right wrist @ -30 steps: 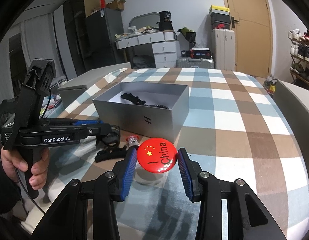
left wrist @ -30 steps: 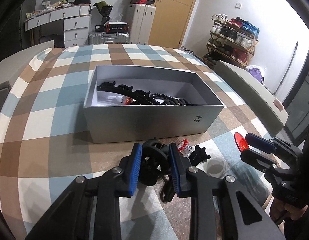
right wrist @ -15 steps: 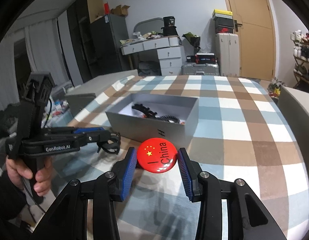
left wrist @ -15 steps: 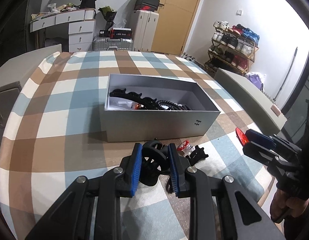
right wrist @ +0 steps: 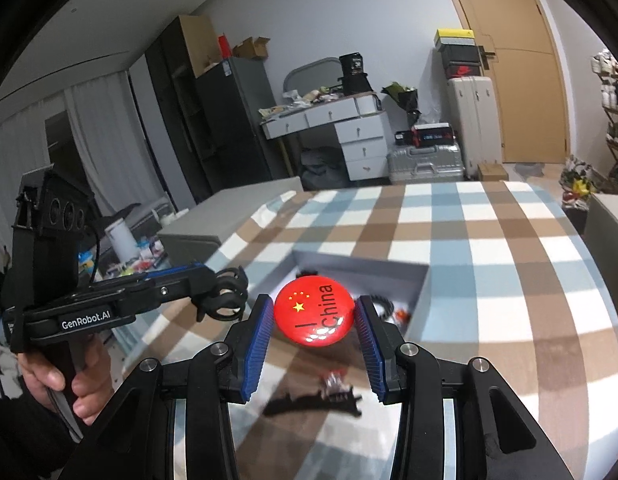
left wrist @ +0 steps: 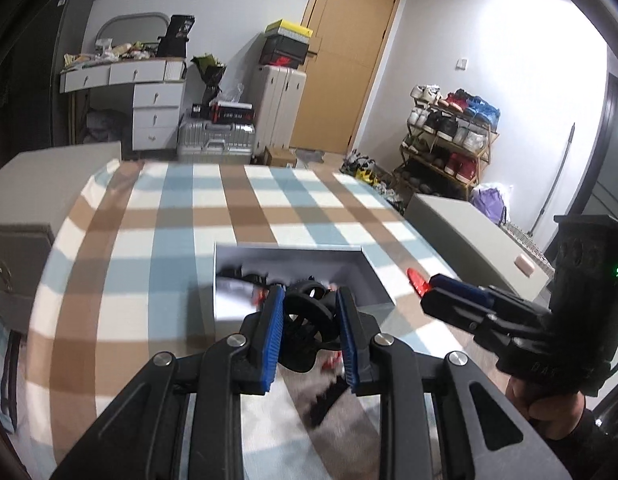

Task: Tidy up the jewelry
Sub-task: 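Carry both held items into the grey box and open both tools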

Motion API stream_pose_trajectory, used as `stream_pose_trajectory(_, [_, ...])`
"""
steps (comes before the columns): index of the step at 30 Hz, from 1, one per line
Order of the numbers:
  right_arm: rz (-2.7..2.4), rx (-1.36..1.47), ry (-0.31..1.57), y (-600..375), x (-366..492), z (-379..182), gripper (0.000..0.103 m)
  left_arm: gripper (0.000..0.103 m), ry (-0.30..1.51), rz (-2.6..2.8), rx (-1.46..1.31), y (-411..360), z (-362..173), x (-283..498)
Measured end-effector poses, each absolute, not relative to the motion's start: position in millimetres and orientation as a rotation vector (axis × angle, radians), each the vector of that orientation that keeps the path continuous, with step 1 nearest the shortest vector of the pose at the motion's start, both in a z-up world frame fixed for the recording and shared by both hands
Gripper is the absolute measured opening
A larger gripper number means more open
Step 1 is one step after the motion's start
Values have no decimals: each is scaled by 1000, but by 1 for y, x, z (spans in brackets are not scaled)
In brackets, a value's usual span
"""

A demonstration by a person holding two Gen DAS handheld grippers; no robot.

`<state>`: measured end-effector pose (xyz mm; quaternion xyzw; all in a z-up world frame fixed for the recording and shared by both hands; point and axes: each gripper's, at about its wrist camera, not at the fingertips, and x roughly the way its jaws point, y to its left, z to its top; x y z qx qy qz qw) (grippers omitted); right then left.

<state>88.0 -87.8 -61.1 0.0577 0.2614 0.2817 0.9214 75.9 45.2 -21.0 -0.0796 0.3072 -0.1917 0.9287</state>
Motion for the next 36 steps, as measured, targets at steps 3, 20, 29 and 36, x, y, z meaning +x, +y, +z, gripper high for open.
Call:
stream_pose_trajectory(3, [588, 119, 528, -85, 98, -55, 41, 20, 616, -394, -155, 44, -18, 89])
stream_pose_trajectory(20, [606, 181, 613, -80, 167, -74, 41, 20, 696, -419, -182, 34, -44, 140])
stream_pose_trajectory(29, [602, 162, 658, -76, 183, -92, 41, 20, 742, -430, -186, 29, -56, 151])
stream_pose_trajectory(36, [594, 160, 679, -77, 188, -99, 41, 20, 753, -436, -184, 27, -59, 156])
